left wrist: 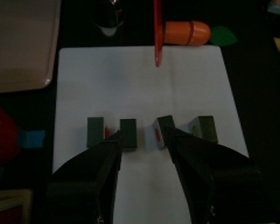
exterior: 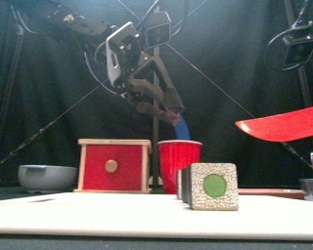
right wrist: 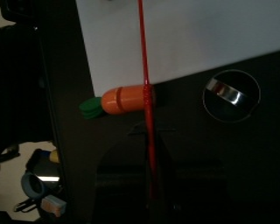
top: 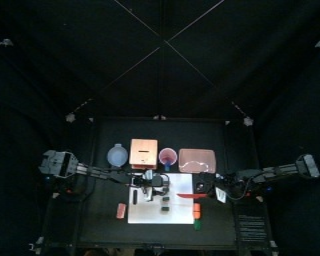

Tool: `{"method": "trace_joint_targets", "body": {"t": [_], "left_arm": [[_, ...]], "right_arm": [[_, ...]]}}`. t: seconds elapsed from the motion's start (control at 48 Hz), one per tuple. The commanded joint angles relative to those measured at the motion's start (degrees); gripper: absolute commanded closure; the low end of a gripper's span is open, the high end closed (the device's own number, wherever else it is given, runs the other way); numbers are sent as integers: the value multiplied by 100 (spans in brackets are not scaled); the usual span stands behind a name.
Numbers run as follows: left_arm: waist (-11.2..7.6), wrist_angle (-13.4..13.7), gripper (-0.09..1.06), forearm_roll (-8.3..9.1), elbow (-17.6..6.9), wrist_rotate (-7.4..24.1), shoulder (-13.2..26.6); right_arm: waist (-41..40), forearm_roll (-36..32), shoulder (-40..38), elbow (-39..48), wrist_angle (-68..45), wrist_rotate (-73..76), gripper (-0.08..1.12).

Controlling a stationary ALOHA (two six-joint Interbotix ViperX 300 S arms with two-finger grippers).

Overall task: Place sushi on board then cut the sushi with the knife then place the pieces on the plate
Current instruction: Place the 4 sushi pieces on the plate

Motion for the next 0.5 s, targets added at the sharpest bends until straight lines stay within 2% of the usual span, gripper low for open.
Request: {"method": "trace_joint_targets", "body": {"t": [0.021, 0.188, 0.292, 0.354, 0.375, 0.5], "left_arm": [[88, -237, 17, 26, -114, 0, -88], [123, -624, 17, 18, -26, 9, -97], [123, -967, 17, 18, 97, 9, -132], [123, -1292, 17, 26, 211, 9, -158], [123, -1503, 17, 26, 264, 9, -176], [123, -2347, 17, 26, 510, 9, -229]], "right_arm": [[-158, 105, -88, 26, 123, -18, 72], [-281, 123, -105, 123, 316, -18, 65], [-290, 114, -97, 141, 369, -9, 56], [-308, 97, -105, 141, 413, -9, 50], [-325, 97, -97, 141, 422, -9, 48], [-422, 53, -105, 132, 571, -18, 37]]}}
